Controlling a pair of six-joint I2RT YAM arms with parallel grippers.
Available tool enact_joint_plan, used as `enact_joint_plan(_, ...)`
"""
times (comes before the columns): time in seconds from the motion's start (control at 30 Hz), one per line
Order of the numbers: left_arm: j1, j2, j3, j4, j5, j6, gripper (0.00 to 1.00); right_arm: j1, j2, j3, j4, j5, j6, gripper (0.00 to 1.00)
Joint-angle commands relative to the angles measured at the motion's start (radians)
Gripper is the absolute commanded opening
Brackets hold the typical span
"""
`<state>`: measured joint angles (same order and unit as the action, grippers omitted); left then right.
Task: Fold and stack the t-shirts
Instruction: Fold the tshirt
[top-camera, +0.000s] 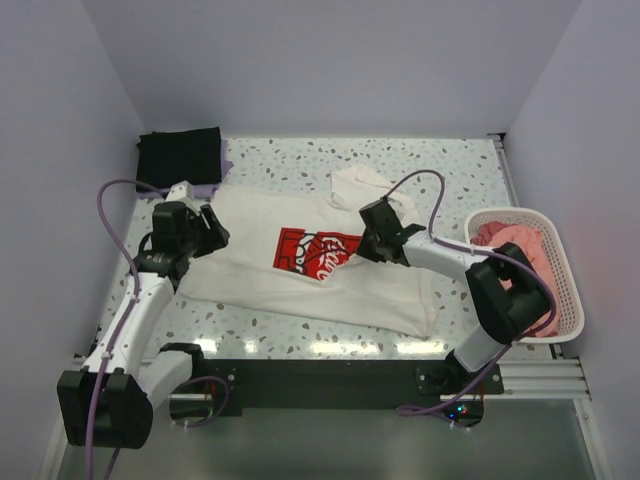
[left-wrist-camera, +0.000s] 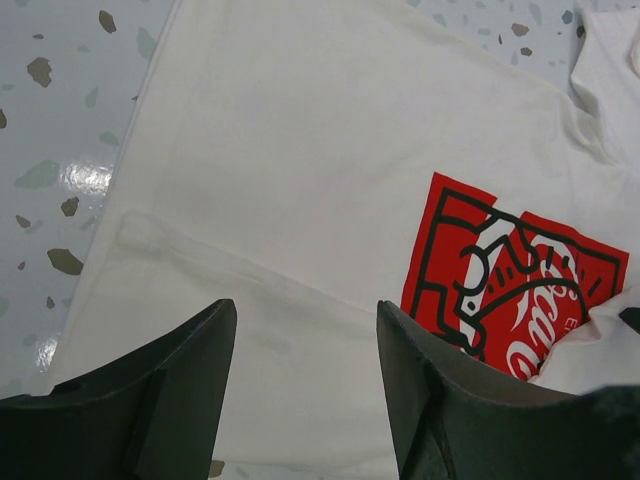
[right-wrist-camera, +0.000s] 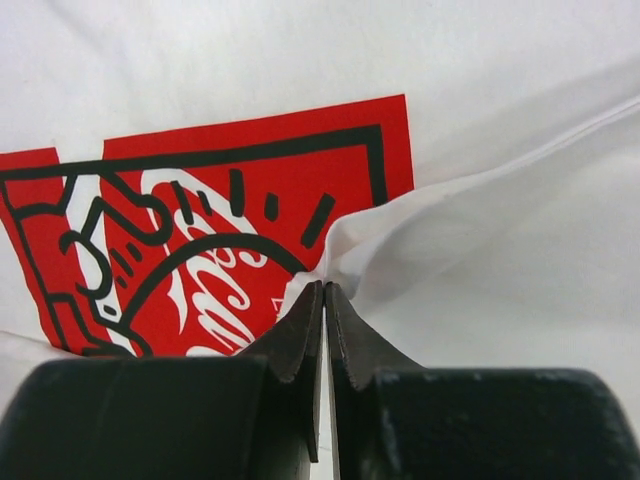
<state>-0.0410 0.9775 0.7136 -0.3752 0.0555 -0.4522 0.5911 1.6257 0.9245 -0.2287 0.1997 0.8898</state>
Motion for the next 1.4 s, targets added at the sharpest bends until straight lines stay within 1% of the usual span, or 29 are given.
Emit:
enact_joint_plan(0.0, -0.003, 0.056, 0.046, 0.027, -0.017, -0.022, 0.63, -0.013, 0.016, 0.049, 0.058, 0.023, -0.009, 0.05)
enact_joint_plan(0.1, -0.003, 0.124, 0.082, 0.038, -0.028, -0.072, 0.64, -0.020, 0.014, 0.042, 0.078, 0.011, -0.017, 0.24)
enact_joint_plan(0.13, -0.003, 0.142, 0.089, 0.060, -0.023, -0.085, 0.65, -0.023, 0.008, 0.039, 0.086, 0.006, -0.020, 0.34)
enact_joint_plan(0.23, -0.003, 0.237, 0.125, 0.099, -0.052, -0.124, 0.65, -0.046, -0.015, 0.028, 0.111, -0.009, -0.031, 0.45)
enact_joint_plan(0.33, -0.003, 0.309, 0.188, 0.133, -0.117, -0.146, 0.65, -0.073, -0.024, 0.040, 0.108, -0.026, -0.048, 0.46)
enact_joint_plan(0.4, -0.003, 0.395, 0.265, 0.139, -0.185, -0.160, 0.65, -0.094, -0.032, 0.063, 0.095, -0.032, -0.072, 0.47)
enact_joint_plan(0.5, -0.003, 0.528, 0.372, 0.153, -0.253, -0.177, 0.64, -0.123, -0.033, 0.097, 0.081, -0.051, -0.098, 0.48)
enact_joint_plan(0.53, -0.003, 0.602, 0.403, 0.150, -0.269, -0.177, 0.61, -0.137, -0.035, 0.102, 0.083, -0.057, -0.101, 0.48)
enact_joint_plan(0.57, -0.003, 0.639, 0.465, 0.145, -0.293, -0.181, 0.61, -0.146, -0.036, 0.108, 0.094, -0.081, -0.103, 0.48)
enact_joint_plan(0.6, -0.003, 0.679, 0.496, 0.137, -0.299, -0.181, 0.58, -0.154, -0.035, 0.111, 0.097, -0.092, -0.103, 0.47)
enact_joint_plan(0.63, -0.003, 0.748, 0.556, 0.130, -0.302, -0.184, 0.56, -0.169, -0.036, 0.117, 0.098, -0.100, -0.103, 0.47)
enact_joint_plan(0.7, -0.005, 0.835, 0.612, 0.113, -0.310, -0.203, 0.52, -0.181, -0.032, 0.140, 0.091, -0.112, -0.109, 0.47)
enact_joint_plan(0.87, -0.020, 0.963, 0.742, 0.081, -0.365, -0.253, 0.49, -0.200, -0.026, 0.178, 0.089, -0.129, -0.121, 0.47)
enact_joint_plan(0.93, -0.022, 1.009, 0.783, 0.076, -0.358, -0.256, 0.49, -0.205, -0.026, 0.185, 0.091, -0.140, -0.123, 0.47)
enact_joint_plan(1.13, -0.022, 1.096, 0.888, 0.048, -0.367, -0.270, 0.48, -0.218, -0.035, 0.186, 0.094, -0.144, -0.140, 0.47)
enact_joint_plan(1.3, -0.016, 1.135, 0.920, 0.042, -0.373, -0.276, 0.48, -0.252, -0.029, 0.155, 0.111, -0.184, -0.138, 0.47)
enact_joint_plan(1.37, -0.010, 1.168, 0.958, 0.032, -0.367, -0.275, 0.48, -0.257, -0.029, 0.154, 0.108, -0.194, -0.141, 0.47)
